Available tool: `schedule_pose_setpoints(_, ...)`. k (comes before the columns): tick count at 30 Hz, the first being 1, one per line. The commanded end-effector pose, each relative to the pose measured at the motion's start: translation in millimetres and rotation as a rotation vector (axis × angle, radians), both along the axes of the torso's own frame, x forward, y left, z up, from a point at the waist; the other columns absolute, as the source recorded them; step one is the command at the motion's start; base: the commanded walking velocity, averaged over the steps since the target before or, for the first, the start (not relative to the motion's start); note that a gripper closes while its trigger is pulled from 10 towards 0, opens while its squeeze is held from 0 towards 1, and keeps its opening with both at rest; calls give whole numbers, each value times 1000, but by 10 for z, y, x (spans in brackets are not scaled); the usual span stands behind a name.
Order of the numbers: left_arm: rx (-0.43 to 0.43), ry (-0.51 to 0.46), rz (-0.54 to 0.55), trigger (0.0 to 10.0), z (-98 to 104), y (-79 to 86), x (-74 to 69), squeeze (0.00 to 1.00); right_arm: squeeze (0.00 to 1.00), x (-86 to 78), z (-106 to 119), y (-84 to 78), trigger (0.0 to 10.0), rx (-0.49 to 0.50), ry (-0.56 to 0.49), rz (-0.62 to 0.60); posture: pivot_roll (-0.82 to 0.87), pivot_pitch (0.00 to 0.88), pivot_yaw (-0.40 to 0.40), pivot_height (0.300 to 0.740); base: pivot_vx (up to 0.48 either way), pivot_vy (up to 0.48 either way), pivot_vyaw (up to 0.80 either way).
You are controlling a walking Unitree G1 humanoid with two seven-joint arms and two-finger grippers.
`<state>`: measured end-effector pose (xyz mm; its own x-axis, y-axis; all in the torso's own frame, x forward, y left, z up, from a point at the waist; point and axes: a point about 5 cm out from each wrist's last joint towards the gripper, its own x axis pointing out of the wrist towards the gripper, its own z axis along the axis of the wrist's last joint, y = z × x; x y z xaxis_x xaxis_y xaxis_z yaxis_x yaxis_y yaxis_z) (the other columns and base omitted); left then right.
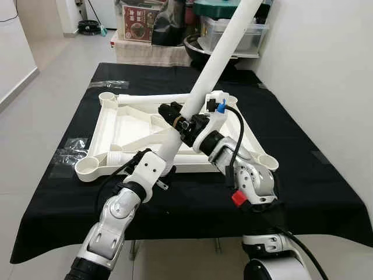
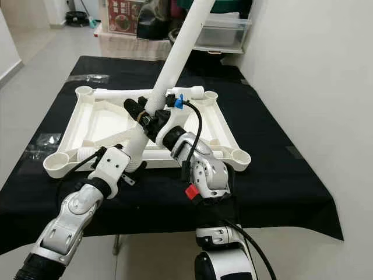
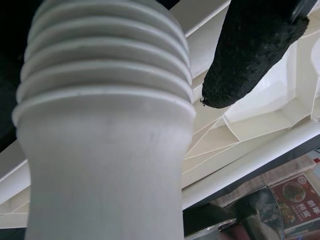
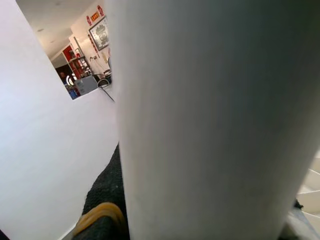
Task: Building children table
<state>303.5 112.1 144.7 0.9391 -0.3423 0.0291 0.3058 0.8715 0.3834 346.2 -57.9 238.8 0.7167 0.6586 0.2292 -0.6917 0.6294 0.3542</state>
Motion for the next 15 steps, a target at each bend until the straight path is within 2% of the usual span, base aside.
schedule_pose_setpoints(1,-7,49,49,10000,-69,129,-25,0,0,35,118,-103,0,18,-52,-46,48,0,-85,740,0,0,0)
schedule_pose_setpoints(5,-17,57,48,10000,-83,128,-65,0,0,76,153,-181,0,24,-63,-92,49,0,-85,740,0,0,0)
schedule_pose_setpoints(6,-36,82,50,10000,-131,86,-143,0,0,146,197,-319,157,27,-81,-202,50,0,-86,740,0,0,0)
schedule_pose_setpoints(7,-49,92,54,10000,-147,74,-167,0,0,166,208,-364,157,30,-84,-237,50,0,-86,740,0,0,0)
schedule_pose_setpoints(8,-58,96,46,10000,-160,41,-204,0,0,180,213,-400,10000,23,-90,-268,51,0,-86,740,0,0,0)
schedule_pose_setpoints(15,-123,70,21,10000,-126,-112,-338,0,0,180,184,-551,10000,-8,-140,-397,54,0,-86,740,0,0,0)
